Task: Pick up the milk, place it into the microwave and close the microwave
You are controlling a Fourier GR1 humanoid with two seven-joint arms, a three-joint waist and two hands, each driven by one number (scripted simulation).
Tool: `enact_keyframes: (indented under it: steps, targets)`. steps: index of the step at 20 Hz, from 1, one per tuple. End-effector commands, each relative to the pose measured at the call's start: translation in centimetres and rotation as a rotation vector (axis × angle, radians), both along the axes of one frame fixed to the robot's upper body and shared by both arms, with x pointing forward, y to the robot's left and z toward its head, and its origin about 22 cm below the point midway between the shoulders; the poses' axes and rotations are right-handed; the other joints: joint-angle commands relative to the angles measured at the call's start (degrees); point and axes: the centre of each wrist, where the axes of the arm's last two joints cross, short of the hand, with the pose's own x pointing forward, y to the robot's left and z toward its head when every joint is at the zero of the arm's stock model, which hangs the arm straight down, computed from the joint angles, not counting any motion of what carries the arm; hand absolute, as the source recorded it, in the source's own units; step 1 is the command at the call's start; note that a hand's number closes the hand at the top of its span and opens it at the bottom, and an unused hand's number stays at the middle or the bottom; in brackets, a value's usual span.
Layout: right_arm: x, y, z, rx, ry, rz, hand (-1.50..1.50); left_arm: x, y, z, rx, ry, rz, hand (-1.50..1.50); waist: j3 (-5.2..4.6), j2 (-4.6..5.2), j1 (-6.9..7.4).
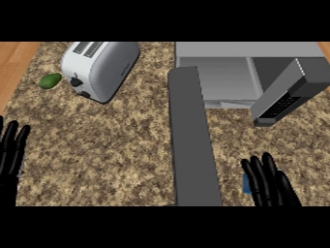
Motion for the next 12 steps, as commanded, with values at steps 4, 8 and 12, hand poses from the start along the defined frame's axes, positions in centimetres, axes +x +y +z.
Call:
enact_keyframes:
  steps: [4,8,12]
  targets:
    - [0.3,-1.7,-2.0,-0.070,0.024,-0.137,-1.50,-0.7,-0.5,0.0,0.008,-0.006,-0.017,-1.50,0.05,0.10,-0.08]
    - [0.4,-2.2,-3.4,-0.066,0.043,-0.162,-1.50,-2.1,1.7,-0.4,0.009,0.000,-0.018,-1.50,0.05,0.09,0.03]
    - [1.8,-3.1,-5.4,-0.049,0.084,-0.206,-1.50,-2.1,2.1,-1.8,0.000,0.005,0.014,-1.50,0.03,0.12,0.07]
